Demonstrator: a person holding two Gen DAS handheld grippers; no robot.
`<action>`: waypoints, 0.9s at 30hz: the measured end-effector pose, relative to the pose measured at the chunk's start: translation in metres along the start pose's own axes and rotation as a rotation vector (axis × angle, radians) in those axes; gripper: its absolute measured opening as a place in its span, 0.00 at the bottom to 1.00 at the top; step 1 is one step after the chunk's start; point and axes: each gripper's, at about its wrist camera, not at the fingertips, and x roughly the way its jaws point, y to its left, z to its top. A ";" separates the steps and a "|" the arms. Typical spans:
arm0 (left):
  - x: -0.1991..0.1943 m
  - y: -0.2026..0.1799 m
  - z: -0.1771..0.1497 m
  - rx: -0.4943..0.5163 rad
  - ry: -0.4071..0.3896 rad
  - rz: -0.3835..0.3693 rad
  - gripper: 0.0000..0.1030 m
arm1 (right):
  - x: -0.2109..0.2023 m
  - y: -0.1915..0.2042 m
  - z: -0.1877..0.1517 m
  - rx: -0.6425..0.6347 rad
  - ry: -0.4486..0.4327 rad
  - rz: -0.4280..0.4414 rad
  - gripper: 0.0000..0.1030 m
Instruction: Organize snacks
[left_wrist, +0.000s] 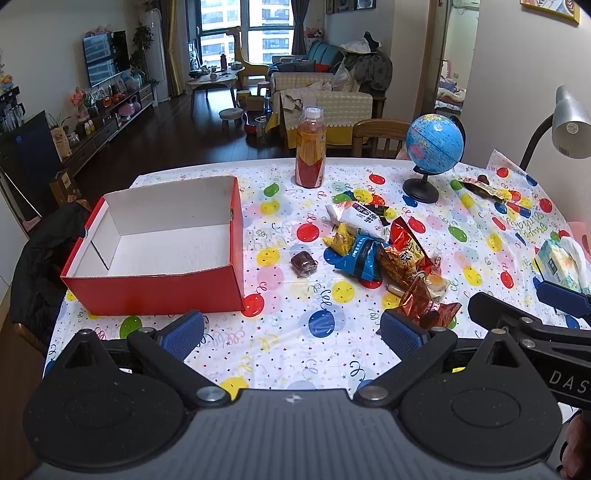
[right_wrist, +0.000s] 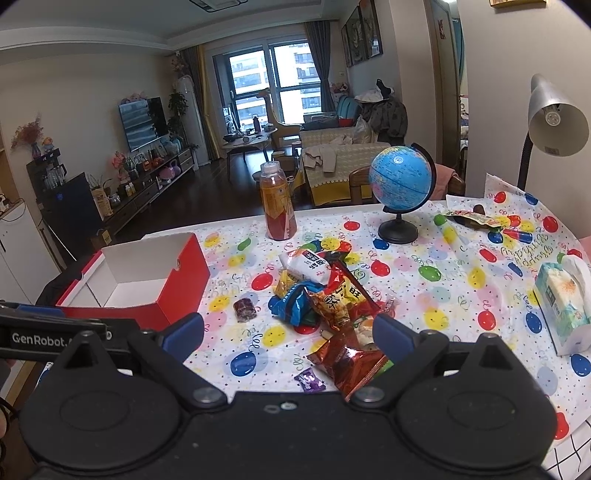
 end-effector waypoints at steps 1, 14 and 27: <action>-0.001 0.000 0.000 -0.002 -0.001 0.000 0.99 | 0.000 0.000 0.002 -0.002 0.000 0.000 0.95; -0.002 0.001 0.000 -0.003 -0.002 0.002 0.99 | -0.002 0.002 0.004 -0.008 0.002 0.020 0.96; 0.016 0.007 0.005 0.010 0.035 -0.002 0.99 | 0.011 0.001 0.005 -0.001 0.027 0.020 0.96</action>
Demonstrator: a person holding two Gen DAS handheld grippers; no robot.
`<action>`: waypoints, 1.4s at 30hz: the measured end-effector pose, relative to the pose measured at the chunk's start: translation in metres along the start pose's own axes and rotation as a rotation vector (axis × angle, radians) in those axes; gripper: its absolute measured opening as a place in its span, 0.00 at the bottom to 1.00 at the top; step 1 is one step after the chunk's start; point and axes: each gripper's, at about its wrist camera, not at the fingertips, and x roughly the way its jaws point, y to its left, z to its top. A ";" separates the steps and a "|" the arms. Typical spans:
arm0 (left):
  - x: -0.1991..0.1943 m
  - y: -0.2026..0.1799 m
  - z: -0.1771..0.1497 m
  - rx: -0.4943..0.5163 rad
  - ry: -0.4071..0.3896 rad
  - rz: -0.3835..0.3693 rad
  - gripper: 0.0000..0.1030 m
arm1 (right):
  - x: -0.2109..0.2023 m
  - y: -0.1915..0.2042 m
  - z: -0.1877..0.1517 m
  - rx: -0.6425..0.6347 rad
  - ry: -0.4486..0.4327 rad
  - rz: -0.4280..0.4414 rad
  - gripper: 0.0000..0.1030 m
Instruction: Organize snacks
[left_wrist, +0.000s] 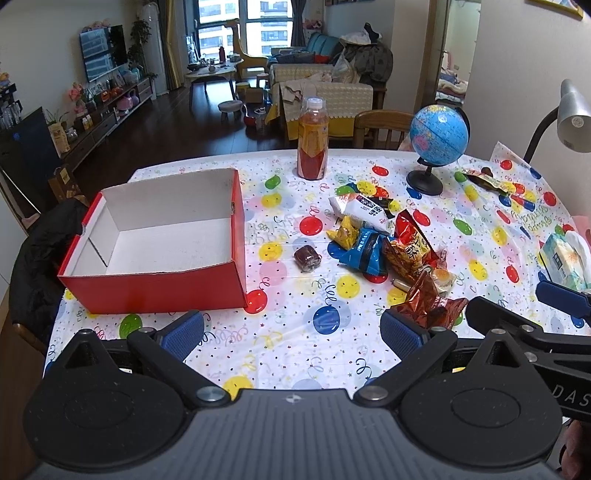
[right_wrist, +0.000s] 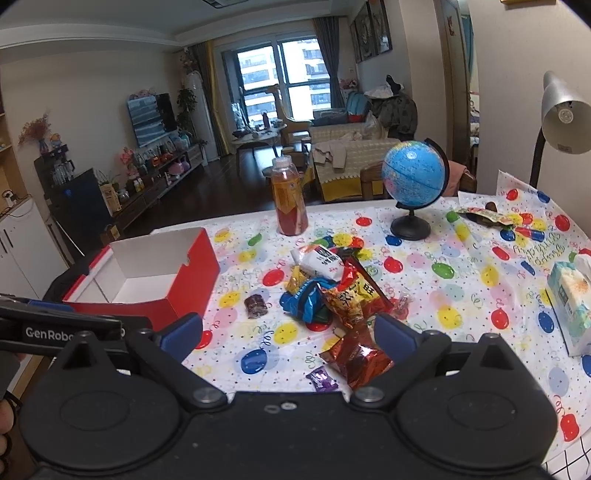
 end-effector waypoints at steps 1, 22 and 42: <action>0.005 0.000 0.002 0.001 0.005 -0.002 0.99 | 0.003 -0.001 0.000 0.004 0.004 -0.011 0.96; 0.148 -0.033 0.053 0.176 0.056 -0.066 0.99 | 0.102 -0.043 -0.018 -0.075 0.240 -0.141 0.78; 0.277 -0.071 0.088 0.324 0.261 -0.280 0.98 | 0.181 -0.047 -0.022 -0.322 0.421 -0.070 0.61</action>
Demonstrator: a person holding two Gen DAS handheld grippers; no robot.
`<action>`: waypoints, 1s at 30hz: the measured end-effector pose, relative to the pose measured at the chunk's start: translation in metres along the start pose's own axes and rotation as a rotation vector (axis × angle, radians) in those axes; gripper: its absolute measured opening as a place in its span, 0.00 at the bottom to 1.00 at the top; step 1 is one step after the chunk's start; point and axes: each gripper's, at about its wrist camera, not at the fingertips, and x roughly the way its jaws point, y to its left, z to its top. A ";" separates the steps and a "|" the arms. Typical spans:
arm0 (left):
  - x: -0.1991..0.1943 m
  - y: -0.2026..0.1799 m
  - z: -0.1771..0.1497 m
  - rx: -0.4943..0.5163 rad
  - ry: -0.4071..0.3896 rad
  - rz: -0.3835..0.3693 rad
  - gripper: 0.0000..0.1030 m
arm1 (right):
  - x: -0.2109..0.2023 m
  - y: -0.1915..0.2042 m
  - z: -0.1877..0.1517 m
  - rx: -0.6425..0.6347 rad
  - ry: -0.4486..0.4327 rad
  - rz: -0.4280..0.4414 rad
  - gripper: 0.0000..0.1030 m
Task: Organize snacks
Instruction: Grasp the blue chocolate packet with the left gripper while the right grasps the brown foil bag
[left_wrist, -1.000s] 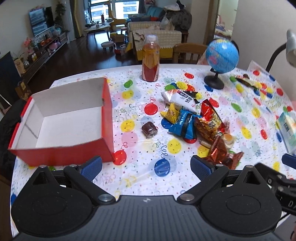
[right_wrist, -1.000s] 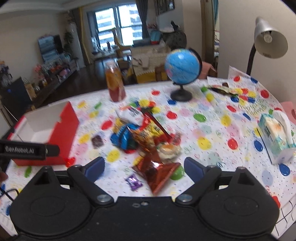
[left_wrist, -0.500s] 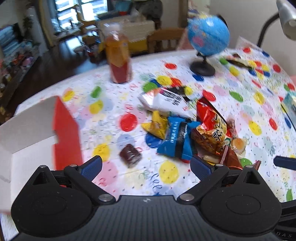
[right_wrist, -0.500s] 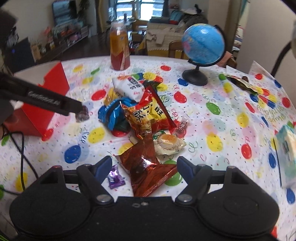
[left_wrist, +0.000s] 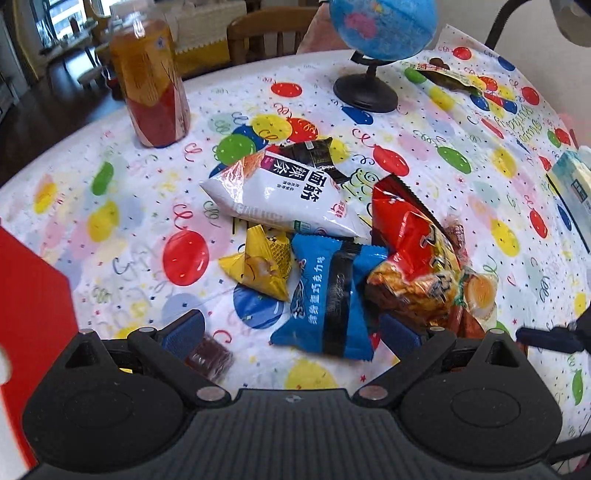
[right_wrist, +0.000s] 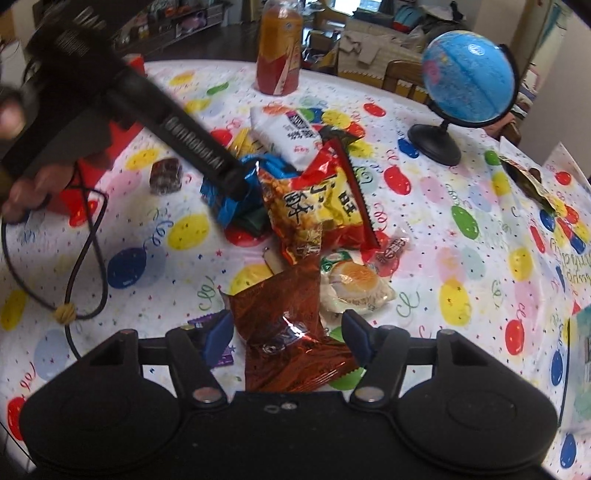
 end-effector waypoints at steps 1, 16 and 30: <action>0.003 0.001 0.002 0.000 0.007 -0.013 0.98 | 0.002 0.001 0.000 -0.013 0.004 0.001 0.61; 0.019 0.004 0.006 -0.027 0.088 -0.106 0.57 | 0.014 0.012 0.002 -0.058 0.034 -0.004 0.46; -0.024 0.007 -0.015 -0.131 0.042 -0.050 0.39 | -0.021 0.001 -0.010 0.095 -0.021 0.051 0.35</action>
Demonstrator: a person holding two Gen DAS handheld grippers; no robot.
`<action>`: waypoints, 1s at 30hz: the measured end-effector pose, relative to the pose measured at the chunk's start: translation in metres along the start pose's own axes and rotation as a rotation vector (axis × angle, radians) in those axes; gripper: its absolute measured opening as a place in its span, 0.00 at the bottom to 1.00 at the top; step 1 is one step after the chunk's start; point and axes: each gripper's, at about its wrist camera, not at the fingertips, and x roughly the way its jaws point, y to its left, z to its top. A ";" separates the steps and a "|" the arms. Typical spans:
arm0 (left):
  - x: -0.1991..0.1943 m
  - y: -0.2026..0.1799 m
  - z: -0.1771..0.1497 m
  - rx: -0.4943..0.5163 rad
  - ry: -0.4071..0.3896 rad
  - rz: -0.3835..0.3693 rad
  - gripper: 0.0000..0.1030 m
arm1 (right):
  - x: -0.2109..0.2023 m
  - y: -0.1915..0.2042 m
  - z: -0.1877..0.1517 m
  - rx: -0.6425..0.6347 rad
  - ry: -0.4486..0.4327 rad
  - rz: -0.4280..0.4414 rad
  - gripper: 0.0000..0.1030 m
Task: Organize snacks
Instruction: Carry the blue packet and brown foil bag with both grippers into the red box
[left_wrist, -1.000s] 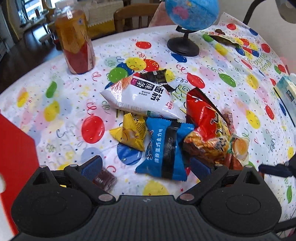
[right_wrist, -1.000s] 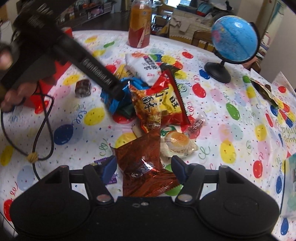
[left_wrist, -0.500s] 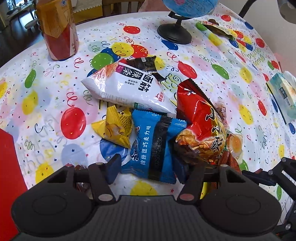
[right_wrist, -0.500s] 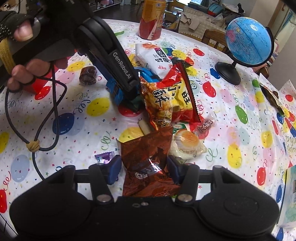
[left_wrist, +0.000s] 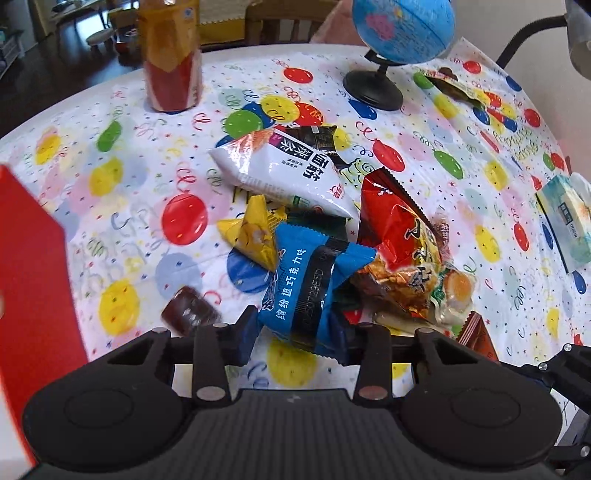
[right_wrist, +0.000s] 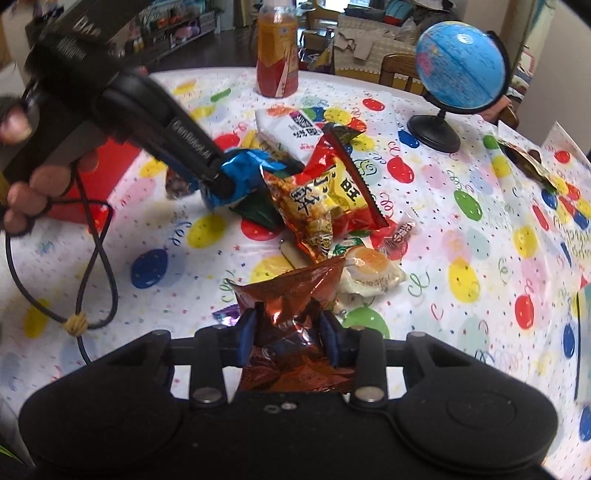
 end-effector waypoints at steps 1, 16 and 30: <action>-0.005 -0.001 -0.003 -0.008 -0.005 0.004 0.39 | -0.004 0.000 -0.001 0.008 -0.006 0.008 0.35; -0.095 -0.011 -0.061 -0.130 -0.101 0.092 0.39 | -0.073 0.001 -0.006 0.082 -0.112 0.092 0.35; -0.176 0.025 -0.101 -0.256 -0.165 0.197 0.39 | -0.103 0.047 0.043 0.025 -0.173 0.200 0.35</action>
